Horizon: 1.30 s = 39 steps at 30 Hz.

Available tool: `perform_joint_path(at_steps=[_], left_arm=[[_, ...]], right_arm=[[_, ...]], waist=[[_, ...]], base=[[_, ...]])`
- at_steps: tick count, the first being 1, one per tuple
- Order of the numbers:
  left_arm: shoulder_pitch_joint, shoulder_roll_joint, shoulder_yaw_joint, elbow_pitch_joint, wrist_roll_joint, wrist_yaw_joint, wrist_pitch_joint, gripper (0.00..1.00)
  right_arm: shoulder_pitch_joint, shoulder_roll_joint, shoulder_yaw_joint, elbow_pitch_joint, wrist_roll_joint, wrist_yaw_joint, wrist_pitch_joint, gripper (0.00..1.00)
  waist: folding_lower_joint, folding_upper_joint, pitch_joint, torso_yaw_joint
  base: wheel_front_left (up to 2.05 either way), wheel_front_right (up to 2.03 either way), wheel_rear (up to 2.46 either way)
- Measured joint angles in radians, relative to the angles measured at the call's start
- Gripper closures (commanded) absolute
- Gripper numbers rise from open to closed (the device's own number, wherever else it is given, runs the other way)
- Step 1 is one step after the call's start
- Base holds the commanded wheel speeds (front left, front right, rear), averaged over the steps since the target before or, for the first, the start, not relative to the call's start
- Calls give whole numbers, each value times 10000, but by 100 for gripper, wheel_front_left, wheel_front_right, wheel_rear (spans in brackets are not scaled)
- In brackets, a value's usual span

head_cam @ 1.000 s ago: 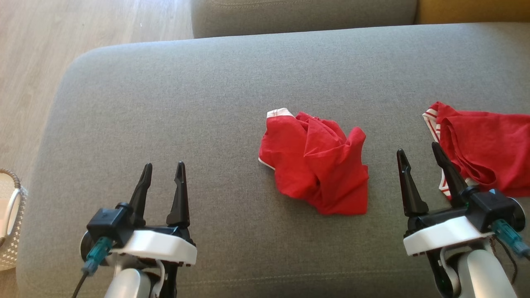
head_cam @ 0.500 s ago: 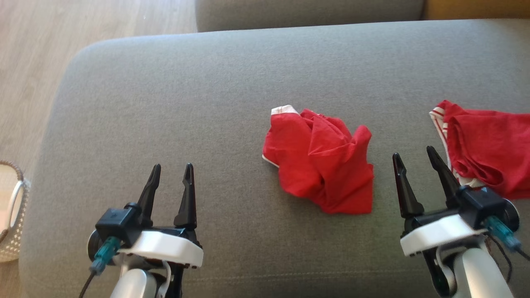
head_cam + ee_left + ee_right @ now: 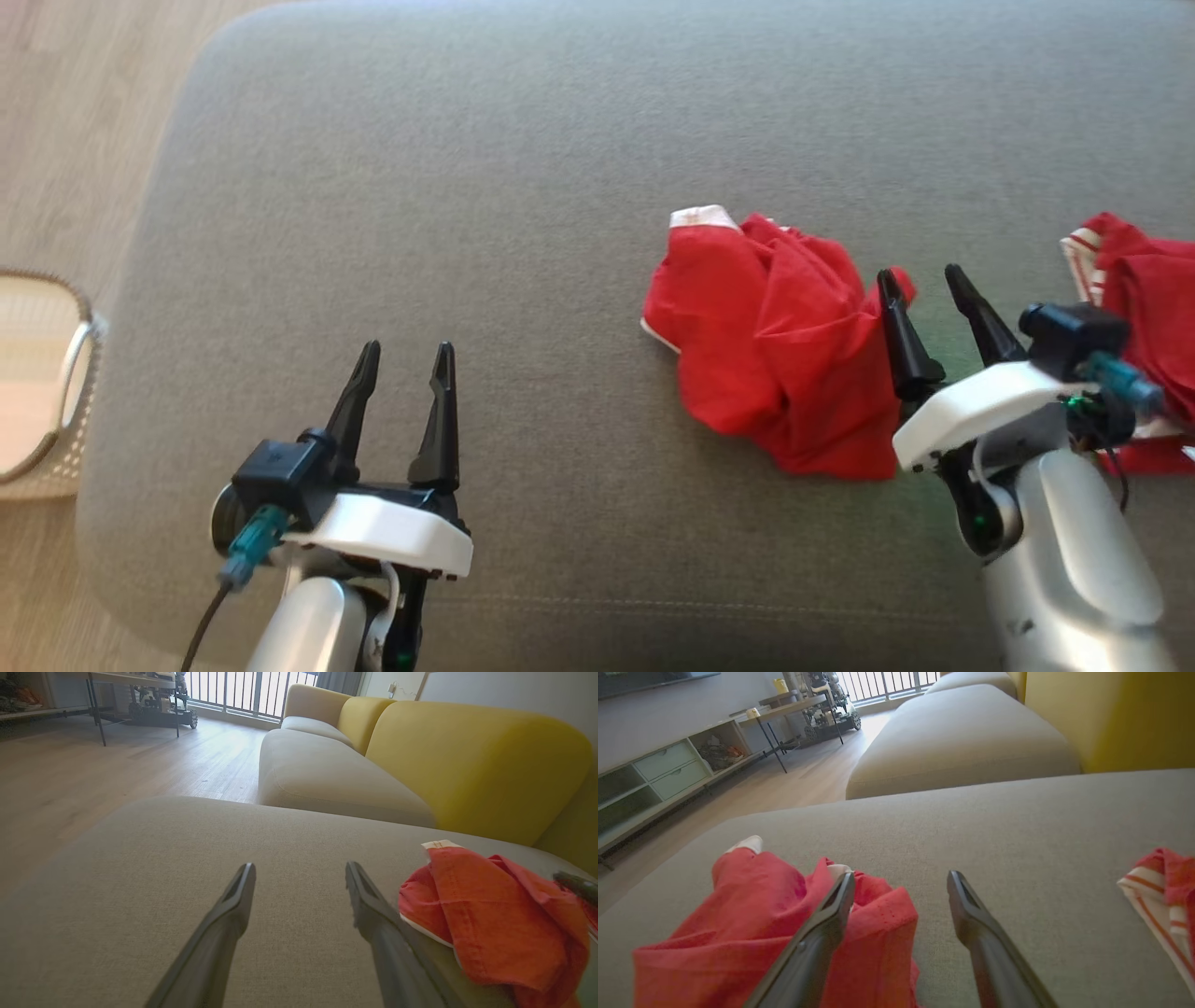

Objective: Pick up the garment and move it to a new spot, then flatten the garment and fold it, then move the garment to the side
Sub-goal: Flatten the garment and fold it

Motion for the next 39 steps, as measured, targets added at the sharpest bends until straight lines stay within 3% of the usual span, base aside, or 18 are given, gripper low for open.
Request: perform_joint_path(at_steps=[3, 7, 8, 9, 17, 26, 34, 39], left_arm=[[-75, -4, -82, 46, -23, 8, 0, 0], [-83, -4, -140, 52, -92, 48, 0, 0], [-83, -4, -144, 54, -134, 50, 0, 0], [-83, -4, -146, 56, -142, 50, 0, 0], [-81, -4, -132, 117, -192, 52, 0, 0], [-46, -4, -261, 205, -196, 59, 0, 0], [280, -4, -376, 226, -403, 148, 0, 0], [361, -2, -518, 221, -545, 236, 0, 0]], right_arm=[[-308, -6, -157, 796, 1271, -2, 456, 0], [-466, -12, -67, 1457, 1747, -2, 748, 0], [-497, -12, 42, 1513, 1860, -2, 750, 32], [-539, -13, 167, 1534, 1975, -2, 777, 100], [-570, -61, 742, 1361, 1979, -2, 757, 100], [-703, -527, 476, 570, 713, -2, 15, 100], [-2230, -959, -510, -840, -625, -2, -165, 100], [-2961, -1197, -159, -1383, -972, -2, 82, 100]], waist=[[0, 0, 127, 198], [0, 0, 210, 374], [0, 0, 214, 405], [0, 0, 208, 430], [0, 0, 35, 428], [0, 0, -419, 380], [0, 0, -953, 502], [0, 0, -1199, 674]], base=[[0, 0, 0], [0, 0, 0], [0, 0, 0], [0, 0, 0], [0, 0, 0], [0, 0, 0], [0, 0, 0], [0, 0, 0]])
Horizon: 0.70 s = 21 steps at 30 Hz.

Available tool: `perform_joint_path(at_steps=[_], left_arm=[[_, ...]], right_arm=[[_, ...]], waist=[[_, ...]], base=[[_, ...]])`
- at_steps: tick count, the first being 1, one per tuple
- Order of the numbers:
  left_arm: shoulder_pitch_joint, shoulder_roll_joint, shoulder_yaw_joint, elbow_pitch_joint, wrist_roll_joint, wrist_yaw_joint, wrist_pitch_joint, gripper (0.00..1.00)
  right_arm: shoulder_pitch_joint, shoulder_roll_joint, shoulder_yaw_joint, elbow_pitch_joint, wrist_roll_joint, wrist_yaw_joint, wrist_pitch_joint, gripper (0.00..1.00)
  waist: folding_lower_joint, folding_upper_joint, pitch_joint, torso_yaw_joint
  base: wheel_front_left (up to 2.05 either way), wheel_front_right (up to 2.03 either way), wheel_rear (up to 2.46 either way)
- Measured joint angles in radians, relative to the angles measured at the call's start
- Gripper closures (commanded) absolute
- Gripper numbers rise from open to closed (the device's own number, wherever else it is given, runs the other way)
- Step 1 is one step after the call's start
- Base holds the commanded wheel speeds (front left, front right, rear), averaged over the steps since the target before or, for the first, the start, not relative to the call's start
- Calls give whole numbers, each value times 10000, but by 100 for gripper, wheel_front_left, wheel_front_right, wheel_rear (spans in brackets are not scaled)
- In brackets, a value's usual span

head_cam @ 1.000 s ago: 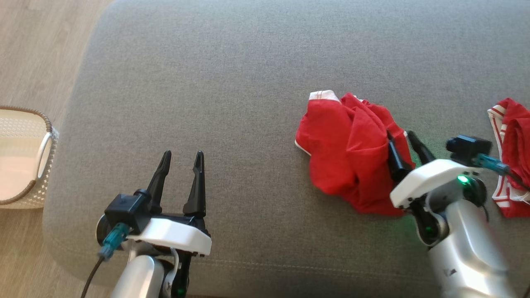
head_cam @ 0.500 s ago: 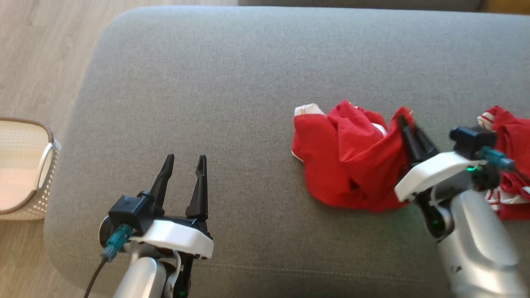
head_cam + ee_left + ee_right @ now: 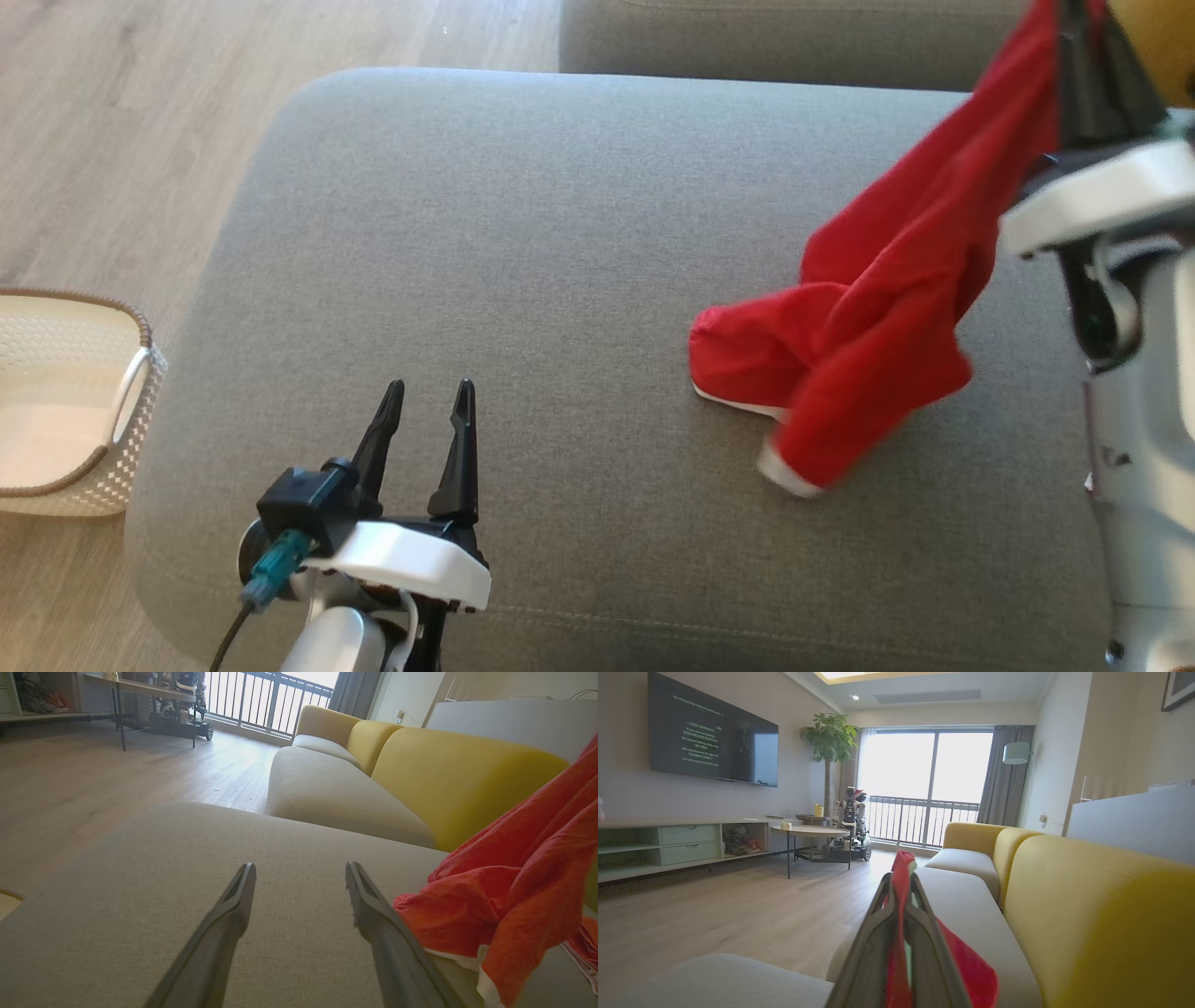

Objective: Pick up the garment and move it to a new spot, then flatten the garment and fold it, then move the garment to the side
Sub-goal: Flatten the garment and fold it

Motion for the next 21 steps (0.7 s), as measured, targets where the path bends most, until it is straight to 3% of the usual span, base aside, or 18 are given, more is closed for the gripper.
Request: perform_joint_path(at_steps=[10, 16, 21], left_arm=[[63, 0, -69, -10, -192, 84, 0, 0], [85, 0, -115, -6, -267, 92, 0, 0], [82, 0, -238, -6, -268, 88, 0, 0]], right_arm=[[-1591, 46, 2761, -420, 1172, 2, 370, 100], [-2905, 167, 2817, -150, 1785, 2, 125, 100], [-2929, -387, 1921, 1825, 1300, 2, 255, 100]], waist=[[0, 0, -20, 187], [0, 0, 98, 366], [0, 0, 286, 565]], base=[[0, 0, 0], [0, 0, 0], [0, 0, 0]])
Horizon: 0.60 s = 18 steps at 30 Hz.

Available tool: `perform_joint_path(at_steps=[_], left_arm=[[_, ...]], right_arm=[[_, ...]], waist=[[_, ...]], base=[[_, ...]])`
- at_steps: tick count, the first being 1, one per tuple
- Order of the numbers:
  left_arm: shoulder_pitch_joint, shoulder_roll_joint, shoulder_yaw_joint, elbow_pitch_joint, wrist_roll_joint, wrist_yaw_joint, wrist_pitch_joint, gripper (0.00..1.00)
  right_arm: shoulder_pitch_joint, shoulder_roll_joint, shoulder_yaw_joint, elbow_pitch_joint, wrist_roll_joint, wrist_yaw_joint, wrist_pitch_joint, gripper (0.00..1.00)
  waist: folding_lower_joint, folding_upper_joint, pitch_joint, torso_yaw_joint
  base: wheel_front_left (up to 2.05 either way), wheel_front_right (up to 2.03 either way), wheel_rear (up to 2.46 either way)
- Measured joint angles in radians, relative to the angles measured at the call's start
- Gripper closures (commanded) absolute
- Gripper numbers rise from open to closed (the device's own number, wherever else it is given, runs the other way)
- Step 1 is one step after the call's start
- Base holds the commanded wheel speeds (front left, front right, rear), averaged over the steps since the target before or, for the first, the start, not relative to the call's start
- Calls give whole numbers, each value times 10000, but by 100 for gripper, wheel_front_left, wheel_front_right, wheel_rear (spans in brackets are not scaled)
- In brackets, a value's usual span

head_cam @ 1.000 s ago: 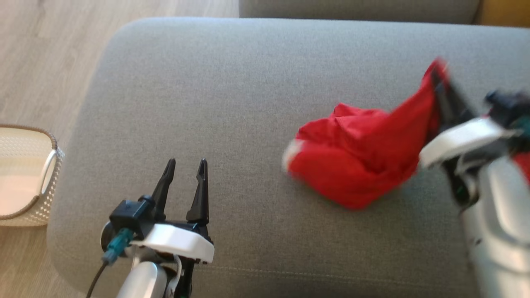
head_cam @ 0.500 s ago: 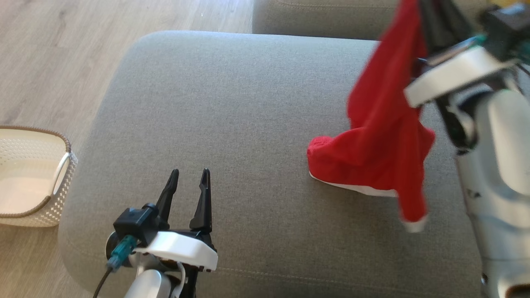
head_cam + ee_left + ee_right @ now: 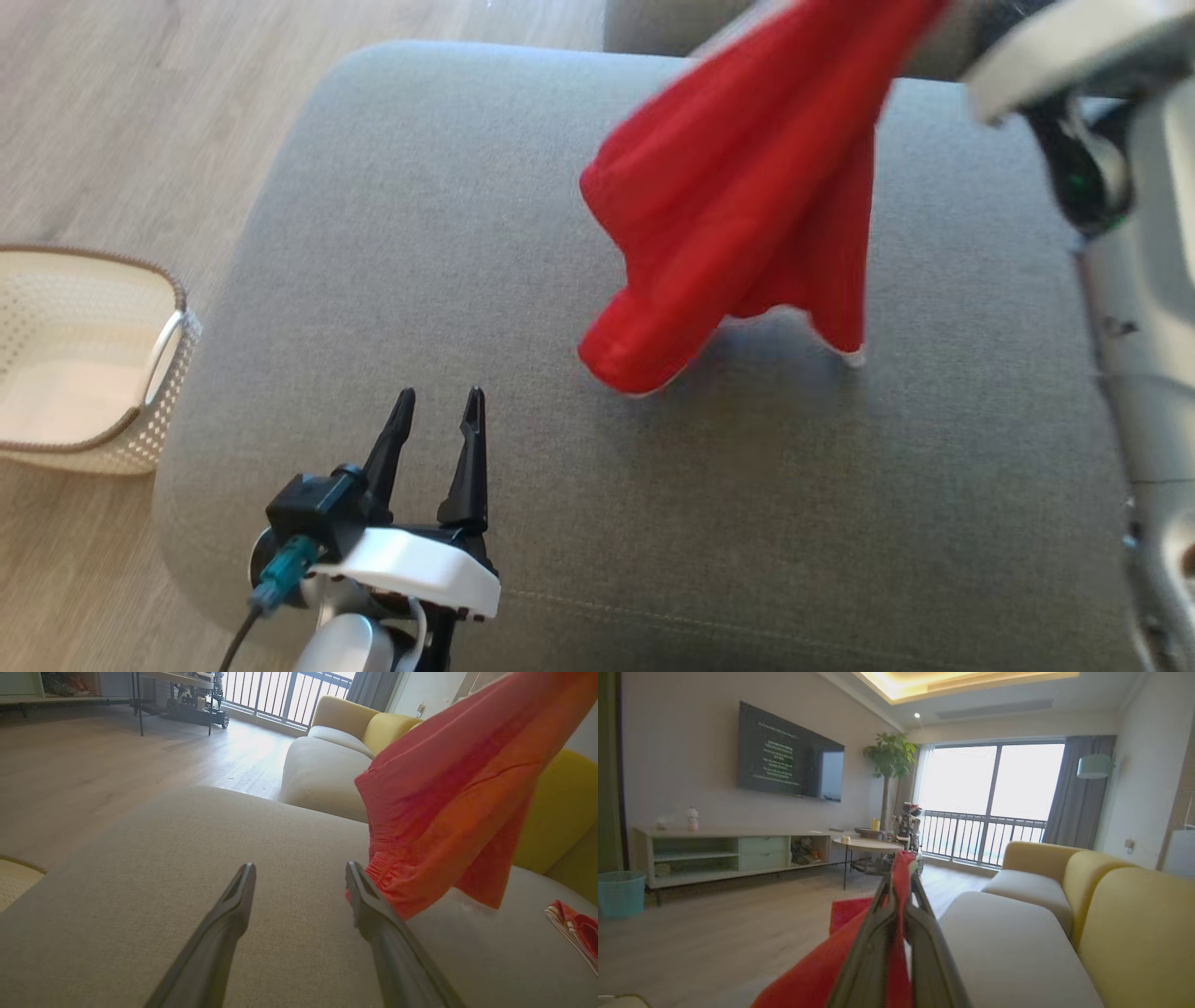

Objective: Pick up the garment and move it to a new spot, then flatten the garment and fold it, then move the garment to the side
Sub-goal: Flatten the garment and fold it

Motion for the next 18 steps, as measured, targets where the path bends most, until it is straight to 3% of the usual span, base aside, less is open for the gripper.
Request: perform_joint_path(at_steps=[7, 8, 9, 13, 18], left_arm=[[-186, 0, -198, 81, 2, -35, 0, 0], [-233, 0, -199, 81, 2, -59, 0, 0], [-291, 0, -217, 84, 2, -73, 0, 0], [-543, -2, -359, 84, 0, -75, 0, 0], [-575, -2, -489, 84, 0, -48, 0, 0]], right_arm=[[200, -355, -1381, 3172, -717, -2, -454, 100], [152, -357, -1532, 3603, -903, -2, -581, 74], [54, -357, -1728, 4080, -1093, -2, -667, 0], [-446, -504, -2378, 5783, -1979, -2, -752, 0], [-695, -240, -2366, 6736, -2339, 0, -1106, 0]], waist=[[0, 0, 372, 281], [0, 0, 456, 323], [0, 0, 541, 367], [0, 0, 822, 554], [0, 0, 953, 501]], base=[[0, 0, 0], [0, 0, 0], [0, 0, 0], [0, 0, 0], [0, 0, 0]])
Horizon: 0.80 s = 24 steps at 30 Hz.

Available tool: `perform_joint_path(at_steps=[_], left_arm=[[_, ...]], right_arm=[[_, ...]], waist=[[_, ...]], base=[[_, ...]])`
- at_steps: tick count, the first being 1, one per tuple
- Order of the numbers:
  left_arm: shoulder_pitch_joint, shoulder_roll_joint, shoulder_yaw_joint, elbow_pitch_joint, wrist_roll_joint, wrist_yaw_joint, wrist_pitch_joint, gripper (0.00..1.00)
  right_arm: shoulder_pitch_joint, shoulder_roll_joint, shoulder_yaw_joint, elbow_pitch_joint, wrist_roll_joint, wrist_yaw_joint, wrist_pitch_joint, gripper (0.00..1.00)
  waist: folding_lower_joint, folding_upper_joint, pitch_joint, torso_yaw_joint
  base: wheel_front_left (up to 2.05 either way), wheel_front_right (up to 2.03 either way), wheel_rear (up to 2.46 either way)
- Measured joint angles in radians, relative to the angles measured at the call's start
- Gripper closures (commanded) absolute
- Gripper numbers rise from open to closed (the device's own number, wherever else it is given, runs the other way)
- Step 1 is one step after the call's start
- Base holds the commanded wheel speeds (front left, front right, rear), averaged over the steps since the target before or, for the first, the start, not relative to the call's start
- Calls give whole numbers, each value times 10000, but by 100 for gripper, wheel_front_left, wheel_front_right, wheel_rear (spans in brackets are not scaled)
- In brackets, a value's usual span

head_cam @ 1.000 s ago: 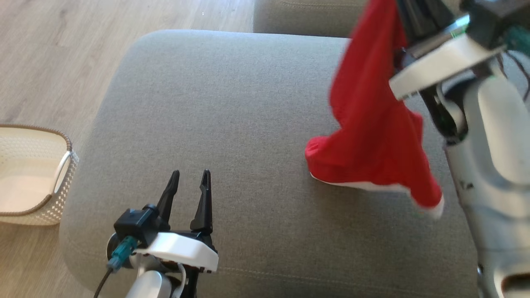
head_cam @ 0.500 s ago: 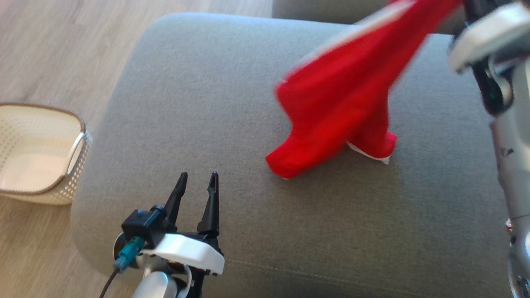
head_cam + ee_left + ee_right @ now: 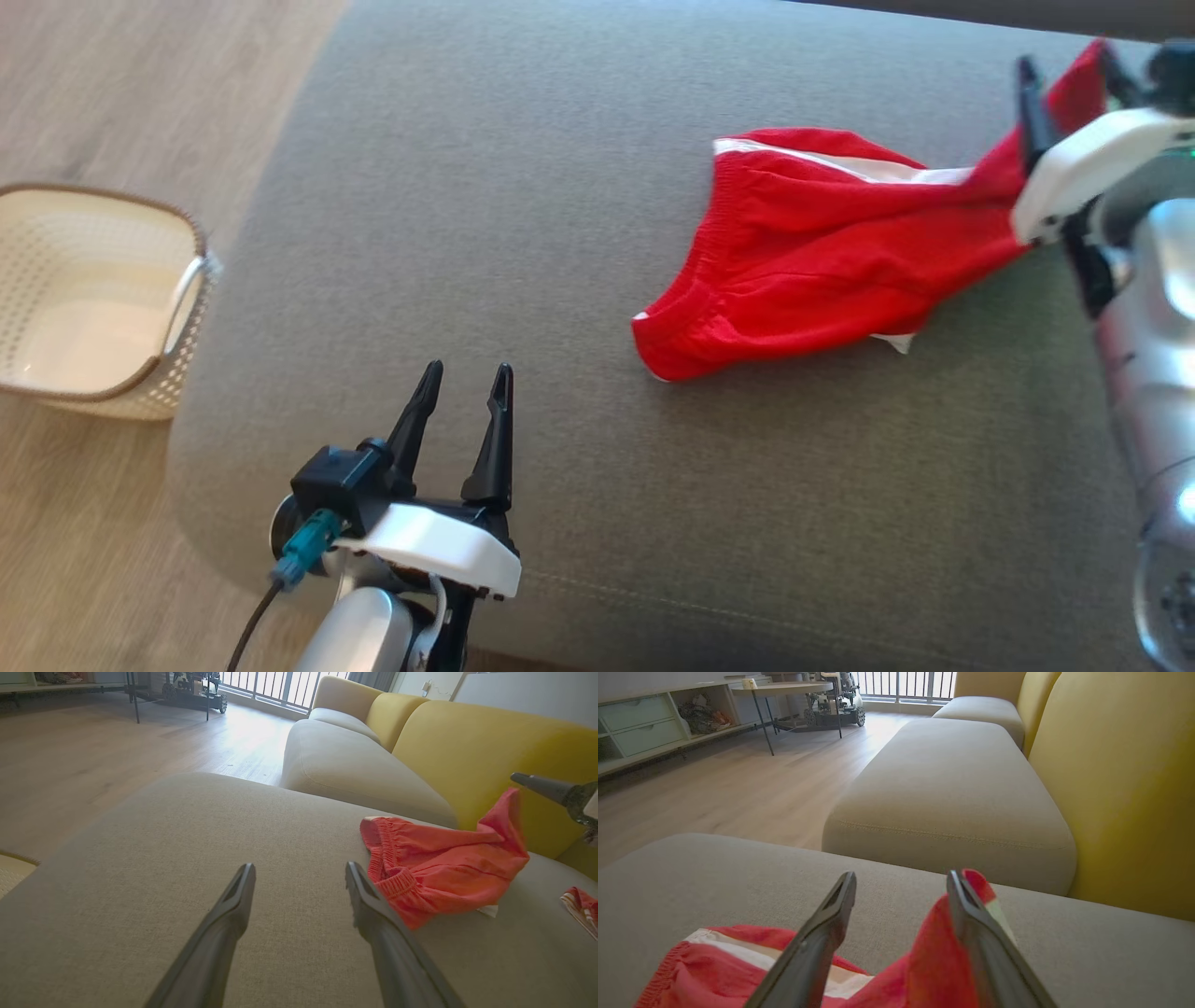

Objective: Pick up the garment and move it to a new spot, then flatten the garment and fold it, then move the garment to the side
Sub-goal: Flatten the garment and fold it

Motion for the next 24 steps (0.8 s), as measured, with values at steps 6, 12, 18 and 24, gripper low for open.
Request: perform_joint_path(at_steps=[6, 12, 18, 24], left_arm=[[-1, 0, 84, 19, 8, 23, 0, 0], [9, 0, 305, 13, 56, 21, 0, 0], [60, 0, 525, -165, 284, 35, 0, 0], [246, 0, 637, -142, 284, 40, 0, 0]], right_arm=[[20, 477, 558, 290, 314, 0, -324, 0], [625, 713, 1197, -1164, 1524, -2, -545, 0], [3352, 723, 1603, -4870, 2127, -2, -583, 0], [6748, 1200, 504, -7659, 1983, -2, -583, 0]], waist=[[0, 0, -137, -605], [0, 0, -452, -1351], [0, 0, -814, -2061], [0, 0, -1182, -2673]], base=[[0, 0, 0], [0, 0, 0], [0, 0, 0], [0, 0, 0]])
